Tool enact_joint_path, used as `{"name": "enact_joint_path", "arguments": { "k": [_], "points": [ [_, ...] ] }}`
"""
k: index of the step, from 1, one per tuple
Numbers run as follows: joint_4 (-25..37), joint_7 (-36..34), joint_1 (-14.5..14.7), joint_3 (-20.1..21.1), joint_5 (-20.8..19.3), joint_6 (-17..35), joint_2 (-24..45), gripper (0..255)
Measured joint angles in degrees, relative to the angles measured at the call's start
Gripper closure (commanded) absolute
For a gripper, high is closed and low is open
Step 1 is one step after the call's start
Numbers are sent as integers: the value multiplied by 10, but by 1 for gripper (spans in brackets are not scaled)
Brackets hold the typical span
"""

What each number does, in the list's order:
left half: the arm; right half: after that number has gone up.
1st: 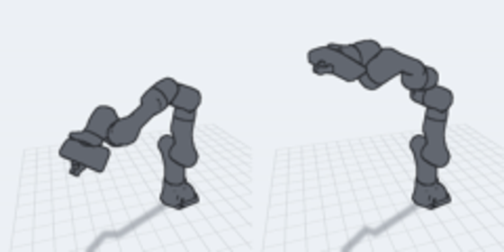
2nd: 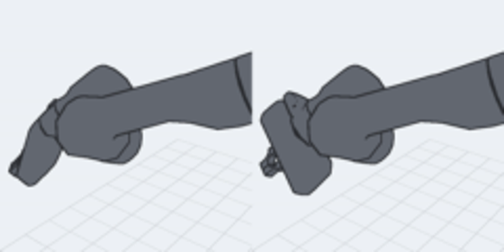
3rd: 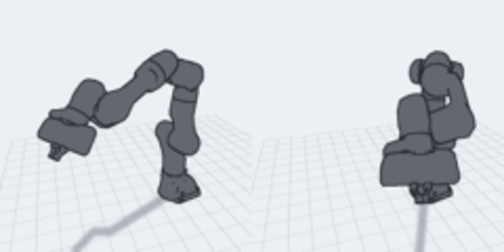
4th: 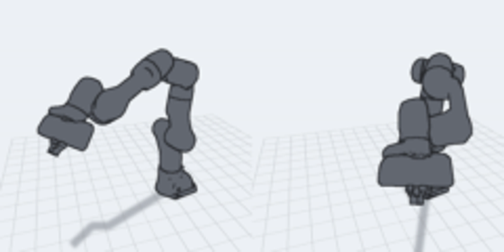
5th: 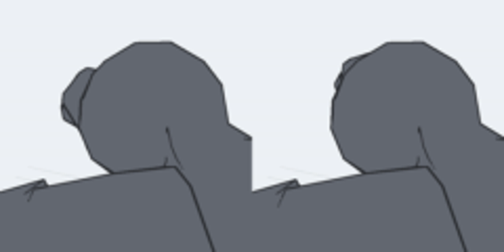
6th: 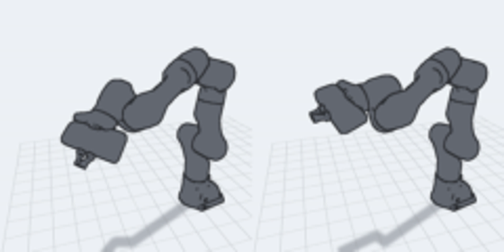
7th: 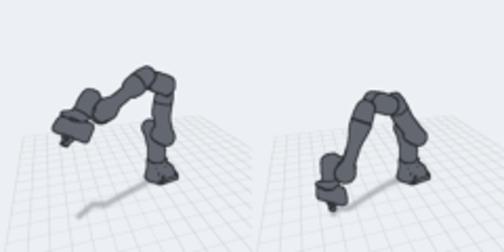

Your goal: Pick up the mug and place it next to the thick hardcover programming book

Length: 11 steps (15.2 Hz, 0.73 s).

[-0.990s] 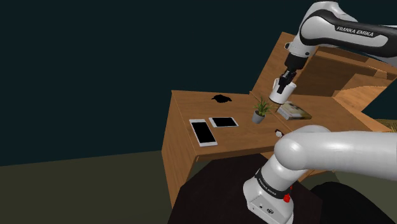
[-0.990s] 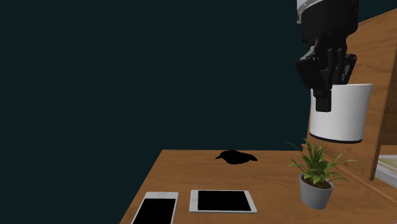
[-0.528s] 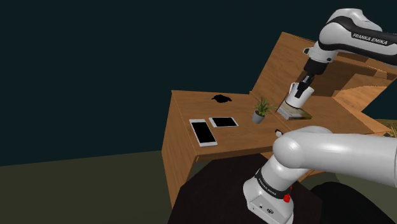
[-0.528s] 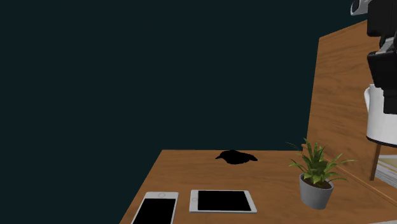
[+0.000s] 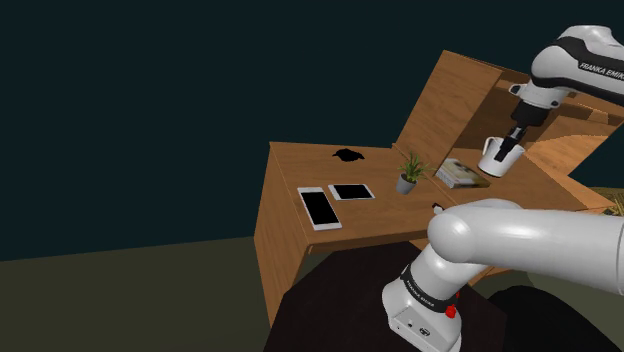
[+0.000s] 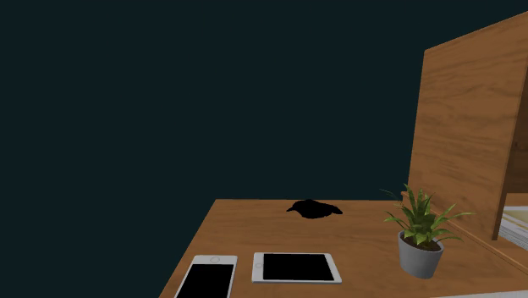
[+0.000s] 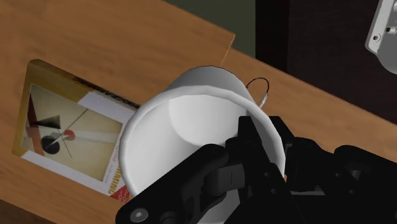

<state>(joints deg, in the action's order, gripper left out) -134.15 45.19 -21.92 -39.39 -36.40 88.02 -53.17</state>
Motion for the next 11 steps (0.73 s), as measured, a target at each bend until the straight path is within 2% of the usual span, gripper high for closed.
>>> {"name": "enact_joint_path", "arguments": {
  "k": [6,11],
  "points": [
    [65,76,5,-72,-38,2,23,255],
    [37,74,1,-93,-55,29,16,255]
  ]
}}
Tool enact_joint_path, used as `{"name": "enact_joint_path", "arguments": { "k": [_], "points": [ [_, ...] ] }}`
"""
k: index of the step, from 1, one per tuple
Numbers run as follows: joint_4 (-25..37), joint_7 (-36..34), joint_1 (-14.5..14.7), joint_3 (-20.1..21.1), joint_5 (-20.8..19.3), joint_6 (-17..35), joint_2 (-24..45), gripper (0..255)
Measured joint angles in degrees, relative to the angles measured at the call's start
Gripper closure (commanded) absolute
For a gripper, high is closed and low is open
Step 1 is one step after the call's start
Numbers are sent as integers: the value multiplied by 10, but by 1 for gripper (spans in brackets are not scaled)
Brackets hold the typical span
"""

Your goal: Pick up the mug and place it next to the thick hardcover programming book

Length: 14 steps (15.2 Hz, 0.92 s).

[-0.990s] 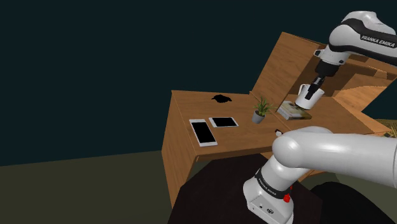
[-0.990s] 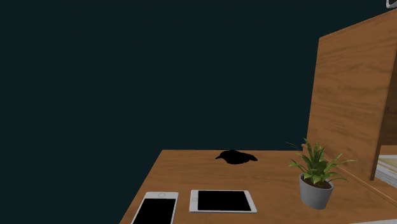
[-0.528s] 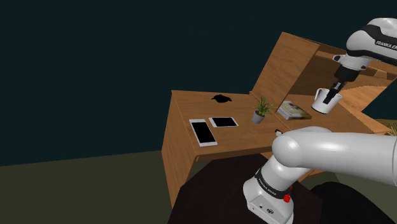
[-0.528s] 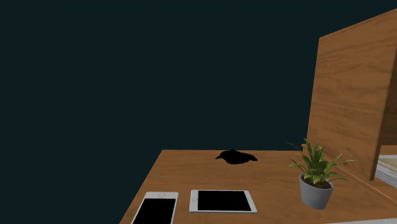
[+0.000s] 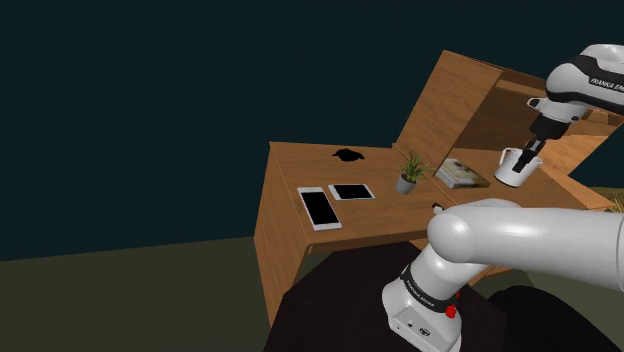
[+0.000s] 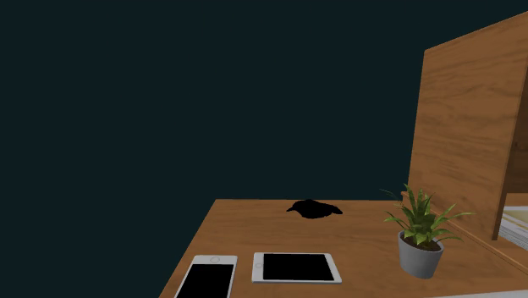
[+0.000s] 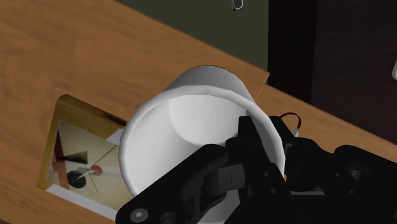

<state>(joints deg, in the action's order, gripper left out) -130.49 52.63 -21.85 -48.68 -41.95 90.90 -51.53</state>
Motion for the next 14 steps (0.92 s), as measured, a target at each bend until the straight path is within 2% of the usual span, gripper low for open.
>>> {"name": "enact_joint_path", "arguments": {
  "k": [14],
  "points": [
    [-86,-22,-7,-61,-50,86,-7,255]
  ]
}}
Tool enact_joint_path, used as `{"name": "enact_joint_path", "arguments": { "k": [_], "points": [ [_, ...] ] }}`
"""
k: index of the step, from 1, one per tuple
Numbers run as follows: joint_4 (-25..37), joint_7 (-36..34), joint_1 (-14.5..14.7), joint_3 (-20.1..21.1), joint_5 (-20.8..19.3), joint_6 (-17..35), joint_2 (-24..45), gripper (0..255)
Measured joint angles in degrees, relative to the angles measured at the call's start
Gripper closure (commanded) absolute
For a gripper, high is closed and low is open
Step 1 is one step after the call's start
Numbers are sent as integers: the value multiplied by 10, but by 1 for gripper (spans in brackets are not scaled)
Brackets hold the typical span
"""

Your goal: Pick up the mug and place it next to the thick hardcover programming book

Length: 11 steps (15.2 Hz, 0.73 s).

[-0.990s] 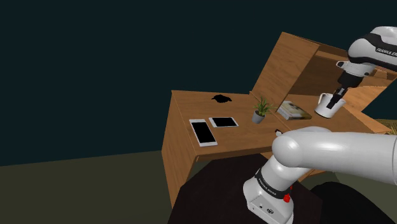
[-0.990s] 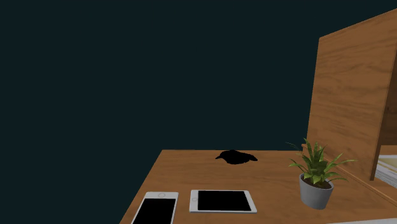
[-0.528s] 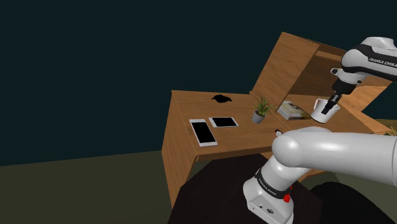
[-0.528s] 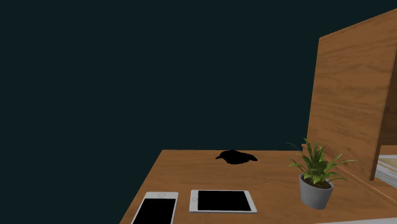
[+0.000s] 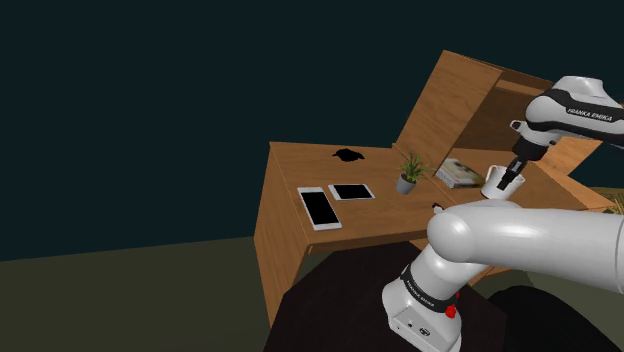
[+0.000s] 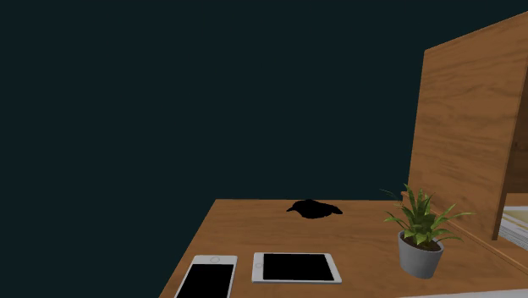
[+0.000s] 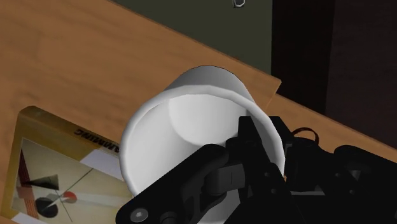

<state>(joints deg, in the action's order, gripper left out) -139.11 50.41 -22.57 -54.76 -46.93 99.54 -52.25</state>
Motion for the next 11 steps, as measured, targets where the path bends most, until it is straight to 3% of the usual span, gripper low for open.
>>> {"name": "enact_joint_path", "arguments": {
  "k": [11],
  "points": [
    [-55,-21,6,-65,-48,76,13,255]
  ]
}}
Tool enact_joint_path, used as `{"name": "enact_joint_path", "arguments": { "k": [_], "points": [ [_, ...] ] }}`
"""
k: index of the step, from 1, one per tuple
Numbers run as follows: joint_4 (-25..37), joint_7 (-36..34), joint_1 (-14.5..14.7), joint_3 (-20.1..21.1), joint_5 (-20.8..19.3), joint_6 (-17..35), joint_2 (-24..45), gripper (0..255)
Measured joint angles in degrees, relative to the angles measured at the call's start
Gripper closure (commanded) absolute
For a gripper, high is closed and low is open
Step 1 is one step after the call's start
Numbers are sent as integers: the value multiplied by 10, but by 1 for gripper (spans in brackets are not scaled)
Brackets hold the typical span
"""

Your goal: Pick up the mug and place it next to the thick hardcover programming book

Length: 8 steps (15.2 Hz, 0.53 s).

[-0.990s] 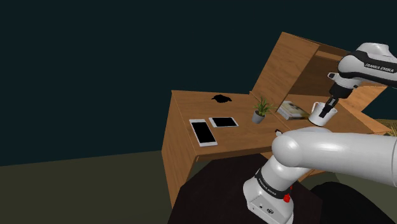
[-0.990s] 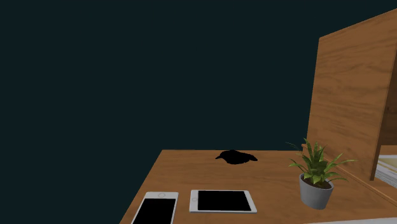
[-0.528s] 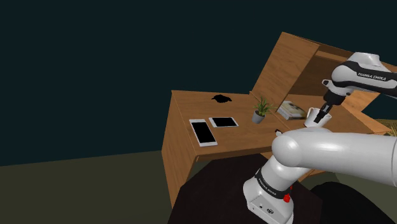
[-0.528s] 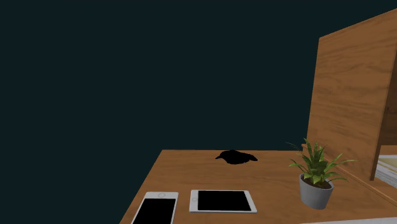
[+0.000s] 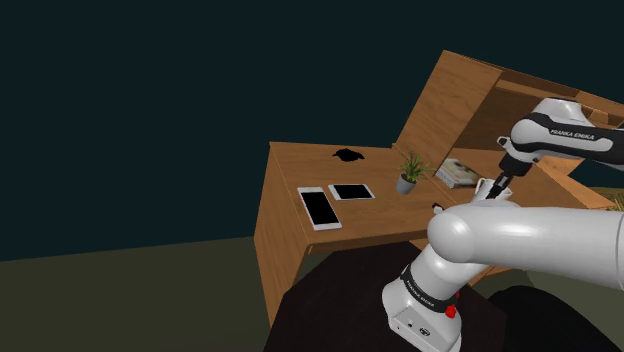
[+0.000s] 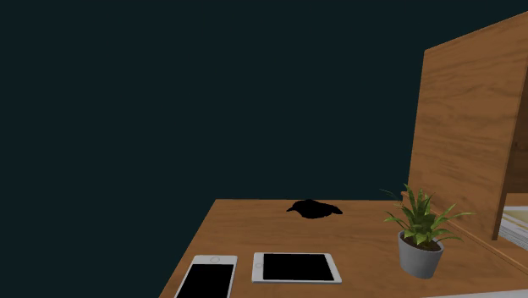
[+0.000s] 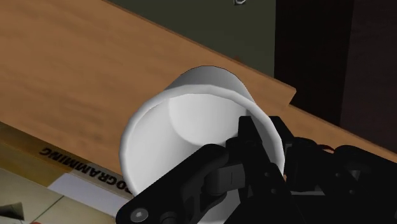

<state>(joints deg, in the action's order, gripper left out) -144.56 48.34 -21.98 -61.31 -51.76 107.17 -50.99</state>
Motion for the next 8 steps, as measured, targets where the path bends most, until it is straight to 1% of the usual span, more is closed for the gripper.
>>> {"name": "enact_joint_path", "arguments": {
  "k": [6,7,8],
  "points": [
    [-4,-1,0,-5,-4,6,1,255],
    [-4,-1,0,-5,-4,6,1,0],
    [-4,-1,0,-5,-4,6,1,0]
  ]
}}
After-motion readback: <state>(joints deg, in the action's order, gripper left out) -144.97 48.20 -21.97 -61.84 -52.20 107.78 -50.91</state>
